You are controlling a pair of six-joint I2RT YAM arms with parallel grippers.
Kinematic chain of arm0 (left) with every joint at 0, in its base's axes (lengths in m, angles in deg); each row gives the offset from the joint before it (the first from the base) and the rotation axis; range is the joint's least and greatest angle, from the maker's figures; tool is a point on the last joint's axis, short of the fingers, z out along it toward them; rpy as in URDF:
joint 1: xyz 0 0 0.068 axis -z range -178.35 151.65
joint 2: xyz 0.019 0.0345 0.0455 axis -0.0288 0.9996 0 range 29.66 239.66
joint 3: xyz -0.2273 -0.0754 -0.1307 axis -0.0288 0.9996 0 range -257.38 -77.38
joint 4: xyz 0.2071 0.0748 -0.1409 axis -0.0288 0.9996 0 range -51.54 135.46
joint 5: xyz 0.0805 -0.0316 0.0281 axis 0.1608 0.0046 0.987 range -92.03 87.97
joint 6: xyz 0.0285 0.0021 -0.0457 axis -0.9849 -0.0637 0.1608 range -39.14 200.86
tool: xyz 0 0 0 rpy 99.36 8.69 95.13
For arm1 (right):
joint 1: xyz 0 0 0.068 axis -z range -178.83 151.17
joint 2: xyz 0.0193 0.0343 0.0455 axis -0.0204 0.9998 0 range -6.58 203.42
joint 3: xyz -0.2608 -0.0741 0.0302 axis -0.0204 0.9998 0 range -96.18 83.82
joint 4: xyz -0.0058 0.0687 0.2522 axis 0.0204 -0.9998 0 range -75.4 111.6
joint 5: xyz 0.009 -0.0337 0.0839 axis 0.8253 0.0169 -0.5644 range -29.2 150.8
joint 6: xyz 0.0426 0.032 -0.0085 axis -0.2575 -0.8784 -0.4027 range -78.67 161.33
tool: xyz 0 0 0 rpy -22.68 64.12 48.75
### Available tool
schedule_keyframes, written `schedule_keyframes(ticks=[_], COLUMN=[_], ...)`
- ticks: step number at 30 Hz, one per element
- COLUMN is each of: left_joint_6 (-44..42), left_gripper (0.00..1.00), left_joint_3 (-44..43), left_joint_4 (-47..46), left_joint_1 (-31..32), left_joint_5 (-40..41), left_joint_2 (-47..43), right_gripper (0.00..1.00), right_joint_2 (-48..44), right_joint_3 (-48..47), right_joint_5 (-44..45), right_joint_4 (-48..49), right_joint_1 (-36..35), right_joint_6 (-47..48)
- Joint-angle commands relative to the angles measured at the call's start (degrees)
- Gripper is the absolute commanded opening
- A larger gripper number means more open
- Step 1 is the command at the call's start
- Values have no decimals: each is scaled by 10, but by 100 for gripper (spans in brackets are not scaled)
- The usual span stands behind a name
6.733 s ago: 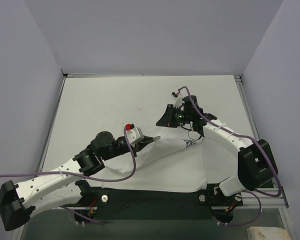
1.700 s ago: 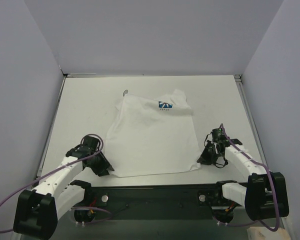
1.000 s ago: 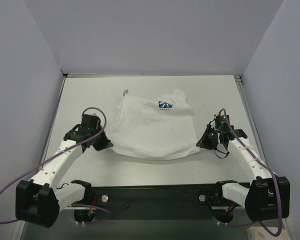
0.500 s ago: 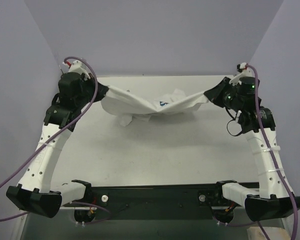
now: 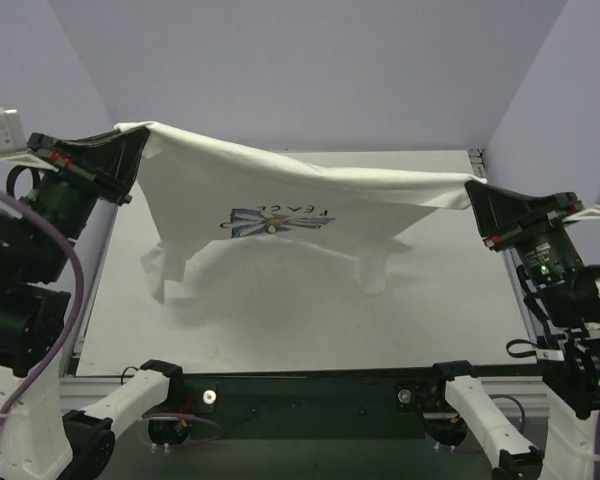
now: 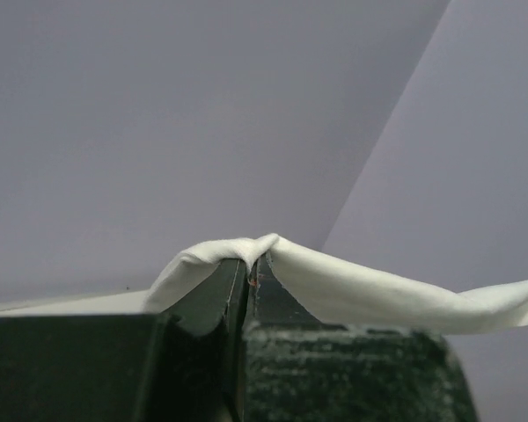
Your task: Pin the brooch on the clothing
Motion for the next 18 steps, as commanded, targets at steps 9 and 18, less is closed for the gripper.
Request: schedule_keyframes(ticks=[9,18], left_joint_6=[-15,-14], left_gripper=[0,0], left_joint_3=[-135,-26], left_joint_4=[76,24], left_joint_1=[-4,-9], left_joint_5=[-23,34], left_joint_2=[52,126], right_gripper=[0,0], right_joint_2=[-2,161], right_joint_3=[-41,-23], right_joint_5=[1,-5], right_joint_4=[107,114], right_joint_1=[-4,-3], right_joint_6=[-19,-6])
